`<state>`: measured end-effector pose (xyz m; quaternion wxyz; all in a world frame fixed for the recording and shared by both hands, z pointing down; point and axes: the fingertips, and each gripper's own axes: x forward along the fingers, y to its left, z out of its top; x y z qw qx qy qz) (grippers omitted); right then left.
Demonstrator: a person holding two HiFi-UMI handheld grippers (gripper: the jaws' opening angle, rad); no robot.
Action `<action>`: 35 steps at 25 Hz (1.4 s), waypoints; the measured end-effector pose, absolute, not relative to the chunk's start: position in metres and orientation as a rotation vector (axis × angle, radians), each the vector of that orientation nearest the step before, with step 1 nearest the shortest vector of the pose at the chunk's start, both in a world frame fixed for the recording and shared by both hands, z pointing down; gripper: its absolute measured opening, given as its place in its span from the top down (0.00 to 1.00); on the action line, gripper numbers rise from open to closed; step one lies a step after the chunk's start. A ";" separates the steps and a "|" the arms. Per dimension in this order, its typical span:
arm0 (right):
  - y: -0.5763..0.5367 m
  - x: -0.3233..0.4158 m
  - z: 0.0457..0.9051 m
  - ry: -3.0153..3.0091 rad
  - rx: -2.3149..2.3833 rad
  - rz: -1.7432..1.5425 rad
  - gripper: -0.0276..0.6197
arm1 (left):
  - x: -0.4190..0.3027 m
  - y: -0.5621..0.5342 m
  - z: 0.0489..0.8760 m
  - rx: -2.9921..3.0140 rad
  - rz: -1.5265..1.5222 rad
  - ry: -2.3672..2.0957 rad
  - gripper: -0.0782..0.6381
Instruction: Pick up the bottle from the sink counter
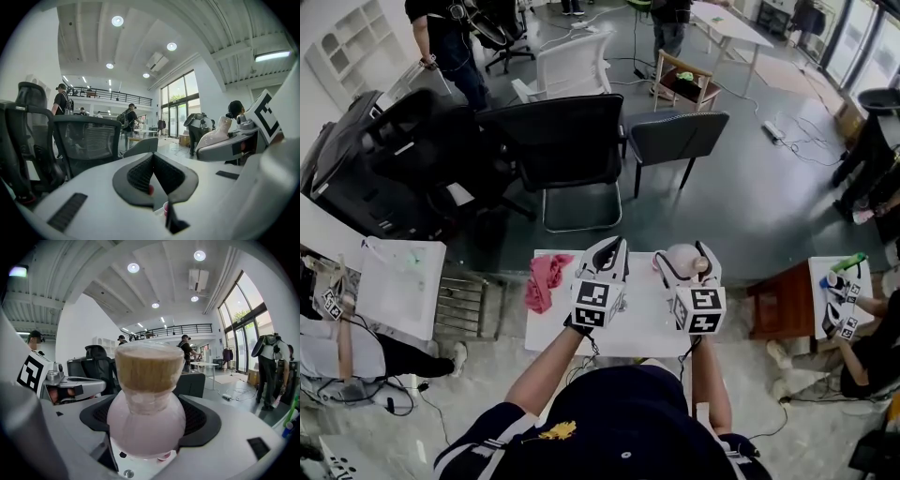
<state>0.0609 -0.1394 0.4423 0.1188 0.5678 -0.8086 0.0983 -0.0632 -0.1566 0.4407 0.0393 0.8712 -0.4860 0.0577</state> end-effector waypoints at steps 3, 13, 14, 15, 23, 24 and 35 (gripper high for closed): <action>-0.138 0.055 0.435 -2.386 1.639 0.268 0.30 | -0.066 -0.156 0.441 2.659 0.183 -1.501 0.87; -0.135 0.036 0.427 -2.434 1.609 0.302 0.30 | -0.081 -0.151 0.430 2.646 0.167 -1.530 0.87; -0.135 0.035 0.427 -2.438 1.606 0.308 0.30 | -0.082 -0.151 0.429 2.645 0.163 -1.535 0.87; -0.134 0.034 0.427 -2.443 1.603 0.312 0.30 | -0.084 -0.150 0.428 2.643 0.160 -1.539 0.87; -0.131 0.019 0.411 -2.496 1.566 0.285 0.30 | -0.096 -0.150 0.430 2.618 0.156 -1.562 0.87; -0.130 0.018 0.409 -2.501 1.560 0.279 0.30 | -0.097 -0.150 0.430 2.618 0.155 -1.564 0.87; -0.127 0.002 0.397 -2.531 1.523 0.238 0.30 | -0.106 -0.148 0.417 2.620 0.128 -1.583 0.87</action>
